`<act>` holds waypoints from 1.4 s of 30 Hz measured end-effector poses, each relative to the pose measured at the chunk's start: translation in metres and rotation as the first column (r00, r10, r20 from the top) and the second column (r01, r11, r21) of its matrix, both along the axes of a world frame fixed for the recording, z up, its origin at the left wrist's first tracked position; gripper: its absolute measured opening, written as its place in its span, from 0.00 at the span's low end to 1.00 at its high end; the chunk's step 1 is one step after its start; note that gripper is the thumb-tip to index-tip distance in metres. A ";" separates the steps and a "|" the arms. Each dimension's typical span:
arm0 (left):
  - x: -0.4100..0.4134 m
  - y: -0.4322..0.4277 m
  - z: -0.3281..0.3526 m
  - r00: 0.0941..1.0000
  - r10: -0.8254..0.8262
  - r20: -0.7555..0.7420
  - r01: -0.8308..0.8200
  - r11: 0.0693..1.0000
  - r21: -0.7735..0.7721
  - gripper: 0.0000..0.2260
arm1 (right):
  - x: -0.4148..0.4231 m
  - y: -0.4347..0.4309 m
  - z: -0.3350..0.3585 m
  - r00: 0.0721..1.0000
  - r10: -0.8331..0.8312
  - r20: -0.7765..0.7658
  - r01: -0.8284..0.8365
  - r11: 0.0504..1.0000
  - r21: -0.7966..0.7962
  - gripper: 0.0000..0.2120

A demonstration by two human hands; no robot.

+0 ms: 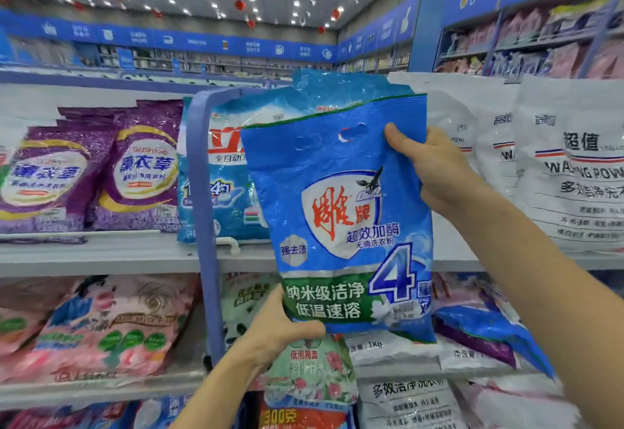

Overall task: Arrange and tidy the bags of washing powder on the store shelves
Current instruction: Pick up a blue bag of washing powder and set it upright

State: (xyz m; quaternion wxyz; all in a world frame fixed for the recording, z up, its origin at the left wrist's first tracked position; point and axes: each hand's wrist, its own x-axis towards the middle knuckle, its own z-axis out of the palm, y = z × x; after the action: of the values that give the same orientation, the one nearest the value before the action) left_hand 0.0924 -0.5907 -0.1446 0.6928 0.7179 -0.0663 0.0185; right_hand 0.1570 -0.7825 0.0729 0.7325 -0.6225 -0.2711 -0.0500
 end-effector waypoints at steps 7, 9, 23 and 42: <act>-0.015 0.024 0.018 0.993 -0.068 0.101 0.059 0.994 0.092 0.26 | 0.011 -0.011 -0.014 0.991 -0.083 -0.104 0.085 0.996 0.014 0.07; -0.023 0.033 0.022 0.994 -0.071 0.088 0.063 0.994 0.094 0.28 | 0.010 -0.003 -0.018 0.990 -0.072 -0.124 0.076 0.997 0.034 0.07; -0.111 0.095 0.040 0.992 0.112 0.064 -0.097 0.974 -0.207 0.32 | -0.021 0.099 -0.007 0.936 0.327 -0.130 -0.326 0.945 0.029 0.07; -0.338 0.203 0.044 0.505 0.863 -0.014 -0.794 0.458 -0.400 0.27 | -0.169 0.341 -0.145 0.426 0.841 -0.332 -0.904 0.408 -0.127 0.28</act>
State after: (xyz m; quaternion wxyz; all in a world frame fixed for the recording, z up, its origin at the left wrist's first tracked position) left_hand -0.2460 -0.3874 -0.1001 0.7021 0.5147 0.2311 0.4345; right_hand -0.0117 -0.4415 -0.0721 0.5750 -0.4871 -0.4799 0.4492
